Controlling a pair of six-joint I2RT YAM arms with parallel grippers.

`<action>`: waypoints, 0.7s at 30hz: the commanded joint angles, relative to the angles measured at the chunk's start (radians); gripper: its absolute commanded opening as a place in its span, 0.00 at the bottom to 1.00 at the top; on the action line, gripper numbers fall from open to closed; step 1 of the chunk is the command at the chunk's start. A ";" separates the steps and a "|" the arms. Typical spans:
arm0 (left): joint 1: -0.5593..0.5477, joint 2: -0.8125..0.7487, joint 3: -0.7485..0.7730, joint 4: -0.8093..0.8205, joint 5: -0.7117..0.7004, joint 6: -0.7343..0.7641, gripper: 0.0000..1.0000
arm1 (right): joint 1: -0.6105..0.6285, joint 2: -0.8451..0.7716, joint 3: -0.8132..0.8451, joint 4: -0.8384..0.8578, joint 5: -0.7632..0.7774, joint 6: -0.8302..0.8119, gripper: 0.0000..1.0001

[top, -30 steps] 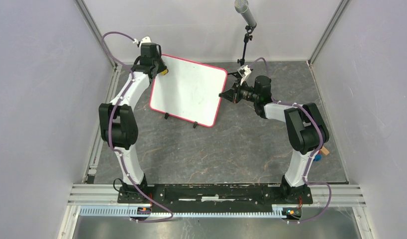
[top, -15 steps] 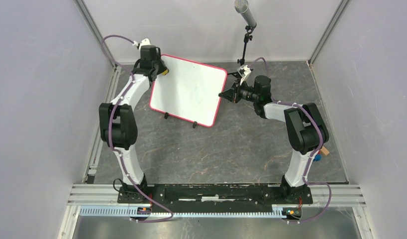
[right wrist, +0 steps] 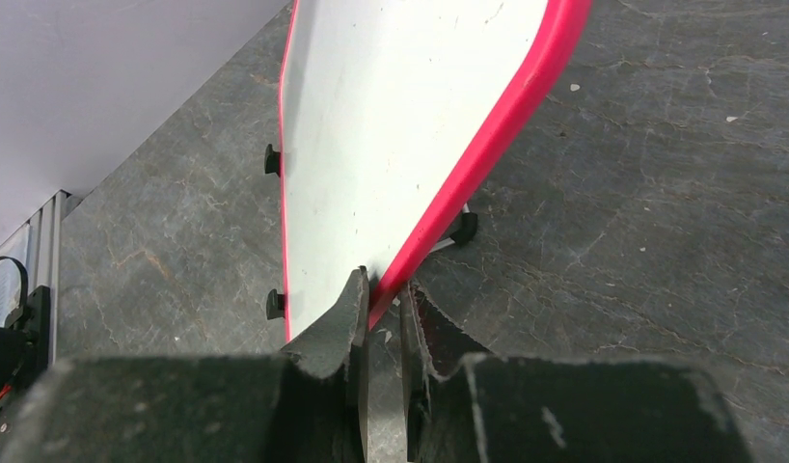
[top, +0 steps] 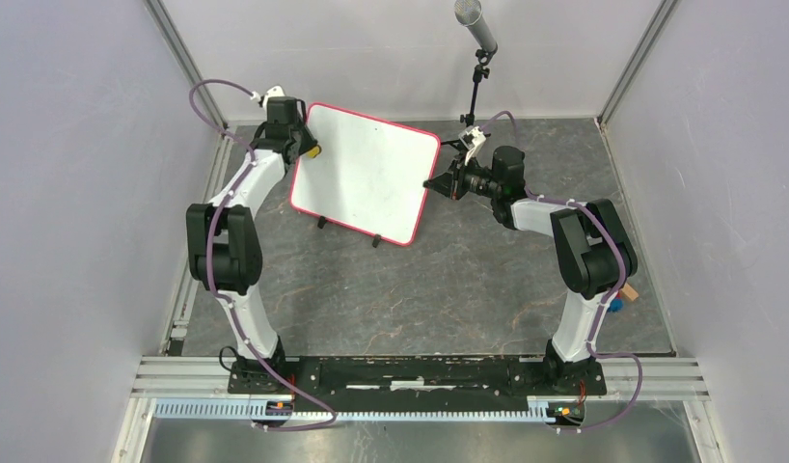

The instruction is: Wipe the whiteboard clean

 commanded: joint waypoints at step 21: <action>0.013 0.066 0.067 -0.091 0.114 0.004 0.23 | 0.023 -0.006 0.029 -0.009 -0.012 -0.076 0.00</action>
